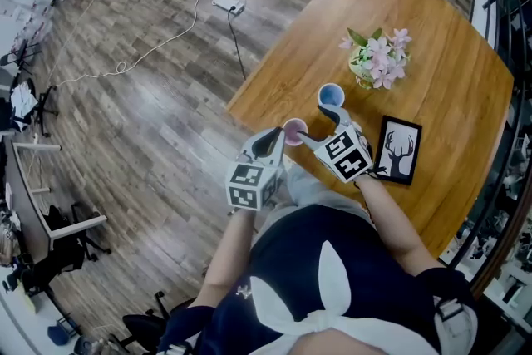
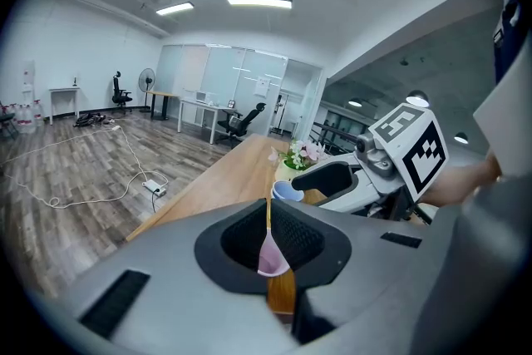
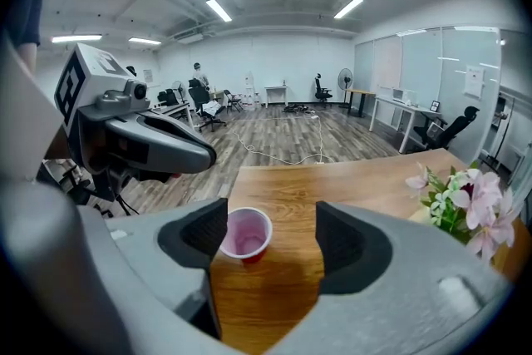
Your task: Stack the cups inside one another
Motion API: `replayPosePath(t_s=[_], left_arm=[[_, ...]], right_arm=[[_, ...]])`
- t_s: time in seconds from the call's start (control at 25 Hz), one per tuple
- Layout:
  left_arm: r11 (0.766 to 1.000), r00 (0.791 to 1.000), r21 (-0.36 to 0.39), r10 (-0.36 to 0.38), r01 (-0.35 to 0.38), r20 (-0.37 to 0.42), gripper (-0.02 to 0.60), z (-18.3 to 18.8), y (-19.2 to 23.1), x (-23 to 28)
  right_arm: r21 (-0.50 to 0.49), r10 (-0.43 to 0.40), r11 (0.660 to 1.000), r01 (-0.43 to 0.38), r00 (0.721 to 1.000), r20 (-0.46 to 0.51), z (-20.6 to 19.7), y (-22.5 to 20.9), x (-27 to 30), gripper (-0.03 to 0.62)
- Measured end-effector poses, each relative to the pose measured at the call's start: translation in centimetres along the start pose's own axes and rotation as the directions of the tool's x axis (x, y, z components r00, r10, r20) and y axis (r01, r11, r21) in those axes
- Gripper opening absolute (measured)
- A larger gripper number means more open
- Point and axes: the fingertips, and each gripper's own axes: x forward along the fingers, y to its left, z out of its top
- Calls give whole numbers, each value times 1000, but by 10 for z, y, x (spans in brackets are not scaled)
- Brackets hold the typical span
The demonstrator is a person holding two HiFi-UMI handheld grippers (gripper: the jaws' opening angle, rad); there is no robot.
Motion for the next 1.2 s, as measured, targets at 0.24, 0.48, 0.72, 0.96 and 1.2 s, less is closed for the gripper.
replayPosePath(t_s=[0.24,0.48,0.72,0.96,1.2], left_arm=[[1000,1000,-7,16,-16,1,31,-6,4,-5],[999,1000,-20,29,-29,-3,31,-17,6,-13],[998,999,-33,43,-44,-10,31,-25,12,-17],[998,999,-41,47,-48,-21,31,-30,15,-14],[998,999,-39,38,-39,-26,31,-32,15,-10]], right_arm=[[-37,76,996,-78,996,-47,-8,26,14,349],[-102,105,988,-116,989,-109,-16,43,29,374],[-130,102,984,-122,983,-152,-26,46,44,379],[-155,82,982,-111,980,-183,-38,41,54,379],[-158,71,982,-103,978,-197,-45,38,61,379]])
